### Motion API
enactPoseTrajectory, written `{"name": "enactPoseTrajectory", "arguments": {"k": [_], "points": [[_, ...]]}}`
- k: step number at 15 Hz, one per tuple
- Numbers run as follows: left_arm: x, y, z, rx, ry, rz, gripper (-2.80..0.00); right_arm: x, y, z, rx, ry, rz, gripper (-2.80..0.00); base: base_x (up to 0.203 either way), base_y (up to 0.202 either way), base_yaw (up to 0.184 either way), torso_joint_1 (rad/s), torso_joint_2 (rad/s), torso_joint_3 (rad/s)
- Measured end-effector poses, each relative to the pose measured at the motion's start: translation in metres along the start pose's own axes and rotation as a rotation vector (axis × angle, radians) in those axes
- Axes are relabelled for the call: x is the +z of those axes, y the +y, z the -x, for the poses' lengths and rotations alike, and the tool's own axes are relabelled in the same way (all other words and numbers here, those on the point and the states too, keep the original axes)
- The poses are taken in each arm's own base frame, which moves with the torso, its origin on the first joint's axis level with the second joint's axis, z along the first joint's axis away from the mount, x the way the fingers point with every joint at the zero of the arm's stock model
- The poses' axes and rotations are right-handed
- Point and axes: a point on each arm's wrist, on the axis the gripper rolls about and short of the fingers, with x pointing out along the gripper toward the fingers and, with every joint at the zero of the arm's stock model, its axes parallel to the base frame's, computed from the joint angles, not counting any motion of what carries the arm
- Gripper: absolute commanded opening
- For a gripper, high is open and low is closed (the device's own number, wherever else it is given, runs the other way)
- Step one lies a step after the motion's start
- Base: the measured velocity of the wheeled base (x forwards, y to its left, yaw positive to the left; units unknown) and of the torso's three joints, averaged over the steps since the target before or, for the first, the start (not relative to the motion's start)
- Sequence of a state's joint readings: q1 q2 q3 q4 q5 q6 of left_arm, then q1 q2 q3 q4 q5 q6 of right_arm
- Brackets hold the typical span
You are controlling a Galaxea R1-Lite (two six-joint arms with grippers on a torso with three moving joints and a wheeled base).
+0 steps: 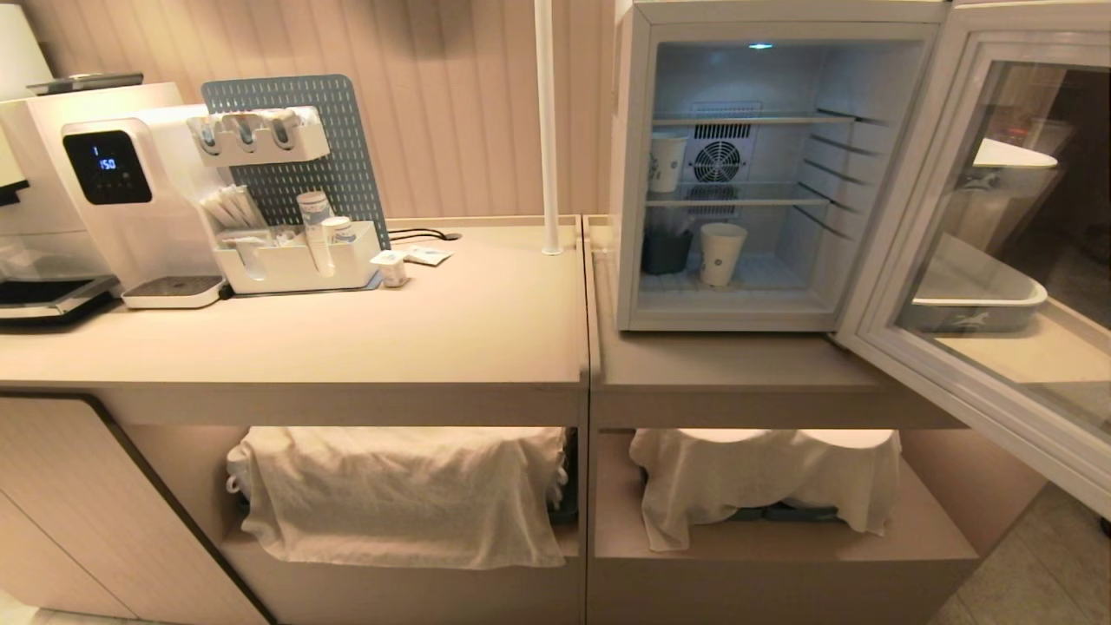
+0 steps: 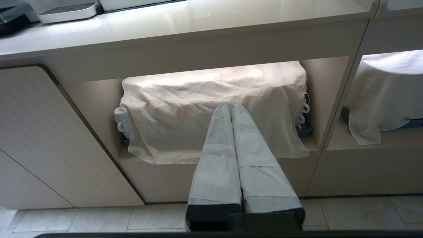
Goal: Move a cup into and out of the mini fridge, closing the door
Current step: Close the freezer door
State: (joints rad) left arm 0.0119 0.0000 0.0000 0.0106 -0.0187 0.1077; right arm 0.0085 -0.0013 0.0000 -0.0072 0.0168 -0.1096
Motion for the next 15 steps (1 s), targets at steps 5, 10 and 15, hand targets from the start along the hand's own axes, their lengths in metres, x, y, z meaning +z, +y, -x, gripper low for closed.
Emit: {"name": "enactPoseTrajectory", "arguments": {"k": [5, 10, 15], "points": [[0.0006, 0.0002, 0.0001, 0.002, -0.003, -0.009, -2.8, 0.0, 0.0, 0.0, 0.001, -0.001, 0.0, -2.8, -0.002, -0.032, 0.002, 0.001, 0.0, 0.002], [0.0008, 0.0002, 0.0001, 0.004, -0.004, -0.011, -2.8, 0.0, 0.0, 0.0, 0.0, 0.0, 0.0, -2.8, -0.001, -0.185, 0.002, 0.002, 0.0, 0.002], [0.0009, 0.0002, 0.0001, 0.003, -0.005, -0.01, -2.8, 0.0001, 0.0, 0.0, 0.001, -0.001, 0.0, -2.8, 0.0, -0.195, -0.001, 0.002, 0.0, 0.002]]}}
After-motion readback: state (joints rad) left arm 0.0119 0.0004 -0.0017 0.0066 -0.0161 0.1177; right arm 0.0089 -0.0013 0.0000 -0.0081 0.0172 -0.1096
